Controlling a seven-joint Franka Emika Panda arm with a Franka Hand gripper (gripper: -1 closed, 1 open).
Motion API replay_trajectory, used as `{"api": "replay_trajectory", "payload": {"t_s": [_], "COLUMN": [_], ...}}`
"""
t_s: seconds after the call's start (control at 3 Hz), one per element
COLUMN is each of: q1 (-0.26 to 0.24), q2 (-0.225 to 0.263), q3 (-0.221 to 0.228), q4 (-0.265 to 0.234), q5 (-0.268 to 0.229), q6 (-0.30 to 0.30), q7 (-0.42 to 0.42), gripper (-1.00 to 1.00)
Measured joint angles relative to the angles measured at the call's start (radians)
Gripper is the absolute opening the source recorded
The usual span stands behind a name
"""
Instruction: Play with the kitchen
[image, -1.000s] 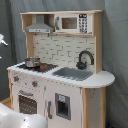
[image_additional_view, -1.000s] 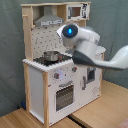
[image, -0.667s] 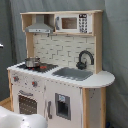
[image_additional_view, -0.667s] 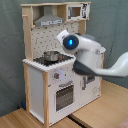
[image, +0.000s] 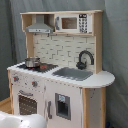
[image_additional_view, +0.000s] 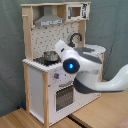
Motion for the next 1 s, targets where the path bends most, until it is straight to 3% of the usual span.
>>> {"api": "replay_trajectory", "payload": {"t_s": [0.33,1.0], "q1": [0.001,0.003], "q2": [-0.054,-0.138], "q3": [0.001,0.003], "q4": [-0.022,-0.124], "q5": [-0.04,-0.049], "q6": [0.062,0.236], "q7": [-0.049,-0.098], "gripper": [1.0,1.0]}}
